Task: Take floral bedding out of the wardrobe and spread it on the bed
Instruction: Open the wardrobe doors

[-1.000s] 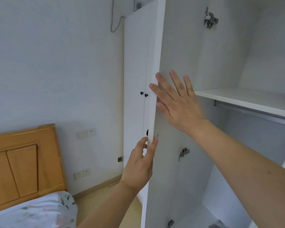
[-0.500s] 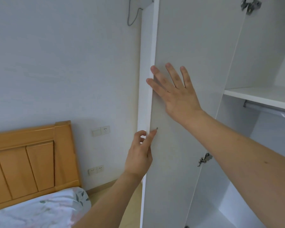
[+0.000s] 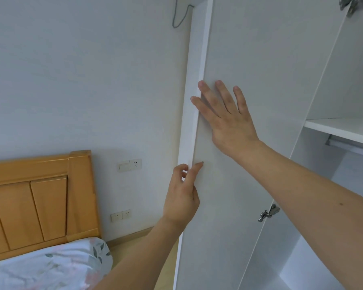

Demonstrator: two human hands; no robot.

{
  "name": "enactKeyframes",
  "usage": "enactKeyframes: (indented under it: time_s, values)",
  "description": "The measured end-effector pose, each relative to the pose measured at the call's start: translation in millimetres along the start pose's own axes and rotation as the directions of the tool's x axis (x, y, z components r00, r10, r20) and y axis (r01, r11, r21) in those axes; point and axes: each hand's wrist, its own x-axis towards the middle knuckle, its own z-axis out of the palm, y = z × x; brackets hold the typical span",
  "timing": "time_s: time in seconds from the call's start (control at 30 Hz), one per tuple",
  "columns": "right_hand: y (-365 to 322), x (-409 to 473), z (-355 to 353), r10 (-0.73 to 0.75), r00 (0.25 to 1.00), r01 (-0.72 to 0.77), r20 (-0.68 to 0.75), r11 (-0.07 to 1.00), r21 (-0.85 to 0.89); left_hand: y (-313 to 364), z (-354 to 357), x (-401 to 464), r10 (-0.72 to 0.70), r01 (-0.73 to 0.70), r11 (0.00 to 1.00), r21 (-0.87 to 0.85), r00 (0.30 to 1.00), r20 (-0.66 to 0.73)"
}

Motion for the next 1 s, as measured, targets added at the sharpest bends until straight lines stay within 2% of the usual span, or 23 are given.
enactKeyframes:
  time_s: [0.13, 0.27, 0.47, 0.7, 0.87, 1.0]
  values:
    - [16, -17, -5, 0.032, 0.999, -0.033, 0.033, 0.999, 0.04, 14, 11, -13, 0.042, -0.023, 0.99, 0.14, 0.99, -0.134]
    - [67, -58, -17, 0.114, 0.981, -0.116, 0.159, 0.993, 0.002, 53, 33, -12, 0.206, -0.193, 0.974, 0.119, 0.972, -0.11]
    - [165, -128, -65, 0.255, 0.921, -0.194, 0.296, 0.956, -0.221, 131, 89, -4, 0.223, -0.221, 0.974, -0.053, 0.974, 0.05]
    - [242, -199, -121, 0.33, 0.881, -0.124, 0.34, 0.853, -0.508, 216, 169, -17, 0.229, -0.193, 0.966, -0.172, 0.948, 0.221]
    - [273, -234, -137, 0.406, 0.847, -0.094, 0.343, 0.75, -0.655, 260, 229, -25, 0.364, -0.235, 0.905, -0.354, 0.858, 0.362]
    - [291, -258, -141, 0.509, 0.796, -0.106, 0.326, 0.648, -0.754, 293, 259, -31, 0.513, -0.214, 0.809, -0.548, 0.712, 0.479]
